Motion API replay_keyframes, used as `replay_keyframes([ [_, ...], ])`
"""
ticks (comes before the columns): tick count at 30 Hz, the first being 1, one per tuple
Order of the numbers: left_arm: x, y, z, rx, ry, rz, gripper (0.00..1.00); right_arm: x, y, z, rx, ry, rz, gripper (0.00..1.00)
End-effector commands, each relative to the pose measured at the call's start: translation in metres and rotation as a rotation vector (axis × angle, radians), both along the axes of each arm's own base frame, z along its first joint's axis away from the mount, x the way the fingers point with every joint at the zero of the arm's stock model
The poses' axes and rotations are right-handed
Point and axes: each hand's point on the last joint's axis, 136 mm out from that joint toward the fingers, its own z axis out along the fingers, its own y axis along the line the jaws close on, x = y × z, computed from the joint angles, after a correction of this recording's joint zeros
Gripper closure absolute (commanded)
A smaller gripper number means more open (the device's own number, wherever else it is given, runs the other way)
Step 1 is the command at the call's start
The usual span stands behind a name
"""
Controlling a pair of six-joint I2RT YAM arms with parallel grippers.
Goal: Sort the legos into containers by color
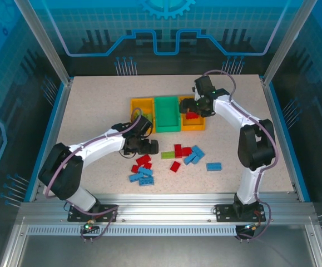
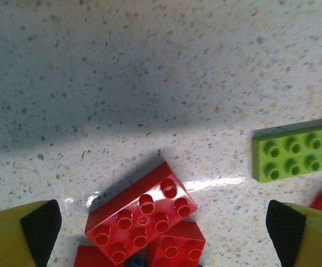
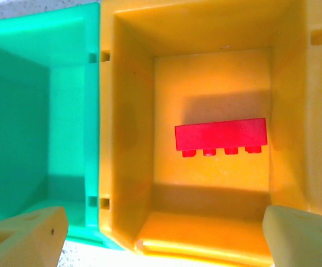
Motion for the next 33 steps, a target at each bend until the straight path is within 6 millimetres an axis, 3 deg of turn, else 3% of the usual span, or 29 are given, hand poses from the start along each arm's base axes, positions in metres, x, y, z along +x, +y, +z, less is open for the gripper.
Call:
replay_keyframes([
  [1, -0.012, 0.014, -0.007, 0.058, 0.072, 0.074, 0.01, -0.018, 0.002, 0.010, -0.009, 0.001, 0.026, 0.08],
  [10, -0.023, 0.008, -0.025, -0.005, 0.140, 0.204, 0.02, -0.028, -0.011, 0.014, -0.053, -0.033, 0.003, 0.06],
  [15, -0.025, 0.007, -0.027, -0.020, 0.162, 0.262, 0.01, -0.021, -0.049, 0.014, -0.255, -0.113, -0.062, 0.04],
  [19, -0.028, 0.008, -0.030, -0.029, 0.182, 0.315, 0.01, -0.015, -0.069, 0.001, -0.364, -0.108, -0.071, 0.05],
  [25, -0.029, 0.007, -0.037, -0.026, 0.210, 0.352, 0.01, 0.000, -0.085, -0.031, -0.358, -0.063, -0.082, 0.23],
  [33, -0.032, 0.005, -0.043, -0.032, 0.231, 0.378, 0.04, 0.014, -0.088, -0.052, -0.311, -0.052, -0.046, 0.48],
])
